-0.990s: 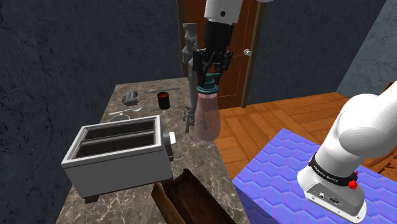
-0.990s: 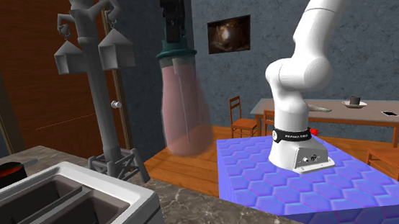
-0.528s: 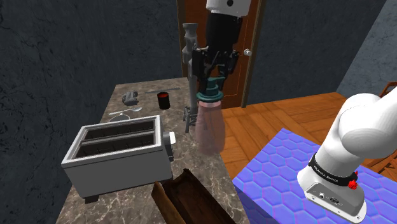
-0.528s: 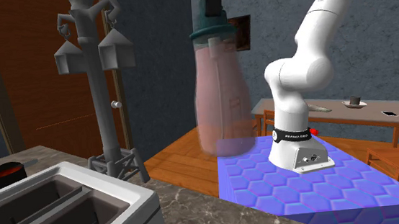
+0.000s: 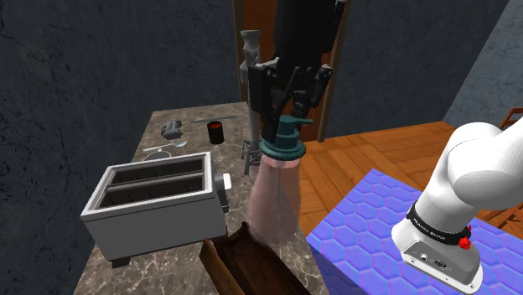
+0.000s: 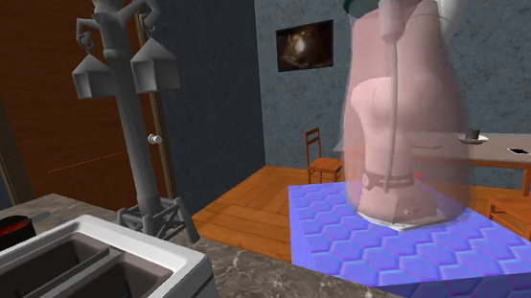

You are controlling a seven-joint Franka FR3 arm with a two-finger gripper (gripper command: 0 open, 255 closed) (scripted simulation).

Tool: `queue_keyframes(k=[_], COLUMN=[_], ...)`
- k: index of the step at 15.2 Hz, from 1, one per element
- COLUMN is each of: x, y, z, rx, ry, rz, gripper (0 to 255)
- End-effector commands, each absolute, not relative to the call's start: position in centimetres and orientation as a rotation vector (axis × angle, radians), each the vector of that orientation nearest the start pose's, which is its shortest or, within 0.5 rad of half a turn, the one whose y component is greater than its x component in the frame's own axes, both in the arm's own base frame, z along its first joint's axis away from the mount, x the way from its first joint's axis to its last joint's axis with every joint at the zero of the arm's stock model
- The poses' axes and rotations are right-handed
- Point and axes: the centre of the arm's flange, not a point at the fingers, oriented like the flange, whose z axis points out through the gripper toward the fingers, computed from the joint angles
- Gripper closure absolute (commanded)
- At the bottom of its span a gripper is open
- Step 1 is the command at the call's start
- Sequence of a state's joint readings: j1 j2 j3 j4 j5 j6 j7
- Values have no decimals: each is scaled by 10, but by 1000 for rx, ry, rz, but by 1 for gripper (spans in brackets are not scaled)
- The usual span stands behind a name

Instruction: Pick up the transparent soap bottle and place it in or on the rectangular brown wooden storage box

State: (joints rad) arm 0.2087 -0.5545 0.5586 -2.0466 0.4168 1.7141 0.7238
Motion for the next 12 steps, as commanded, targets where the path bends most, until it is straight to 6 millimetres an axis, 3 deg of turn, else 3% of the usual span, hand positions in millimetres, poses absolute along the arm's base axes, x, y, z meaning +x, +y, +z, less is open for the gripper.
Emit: queue_keyframes(k=[1, 9, 12], x=[215, 135, 135], y=[375, 444, 444], z=[636, 664, 648], rx=[-2941, -2941, -2941], ry=[52, 52, 52], rz=[-40, -40, -40], gripper=[255, 255, 255])
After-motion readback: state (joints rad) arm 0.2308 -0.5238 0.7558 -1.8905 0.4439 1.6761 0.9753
